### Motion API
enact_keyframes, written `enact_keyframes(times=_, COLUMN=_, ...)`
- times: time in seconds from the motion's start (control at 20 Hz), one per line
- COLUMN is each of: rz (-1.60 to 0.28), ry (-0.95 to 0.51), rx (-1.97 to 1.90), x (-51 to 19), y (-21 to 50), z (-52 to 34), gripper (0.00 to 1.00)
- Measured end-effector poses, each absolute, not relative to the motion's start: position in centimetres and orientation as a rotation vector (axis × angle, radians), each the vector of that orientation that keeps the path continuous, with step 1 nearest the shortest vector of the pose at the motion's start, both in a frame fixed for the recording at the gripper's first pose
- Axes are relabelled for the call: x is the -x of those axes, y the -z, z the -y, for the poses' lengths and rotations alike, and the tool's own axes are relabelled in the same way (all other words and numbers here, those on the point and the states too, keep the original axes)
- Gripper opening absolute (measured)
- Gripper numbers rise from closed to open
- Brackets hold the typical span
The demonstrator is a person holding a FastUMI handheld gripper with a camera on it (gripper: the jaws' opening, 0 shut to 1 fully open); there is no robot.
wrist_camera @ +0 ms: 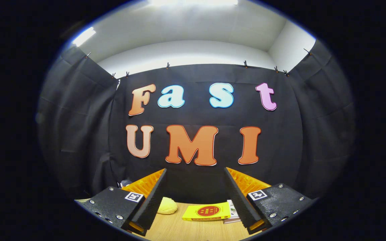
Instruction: Open the storage box then place both shoes into the box .Put the left shoe in first, then the right shoe, with the right side of both shoes facing outward in a uniform manner.
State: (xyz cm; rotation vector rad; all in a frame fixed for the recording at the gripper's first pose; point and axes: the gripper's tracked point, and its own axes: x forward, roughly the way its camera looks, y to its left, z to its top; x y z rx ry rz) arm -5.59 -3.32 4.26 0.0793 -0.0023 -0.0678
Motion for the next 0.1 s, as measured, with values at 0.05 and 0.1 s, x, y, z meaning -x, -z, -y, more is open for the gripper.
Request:
enact_keyframes(times=0.05, rz=0.002, ry=0.062, rx=-0.083, x=5.46, y=-4.19, z=3.08, gripper=0.97)
enact_keyframes(times=0.1, rz=0.002, ry=0.058, rx=-0.085, x=5.46, y=-4.23, z=2.96, gripper=0.97)
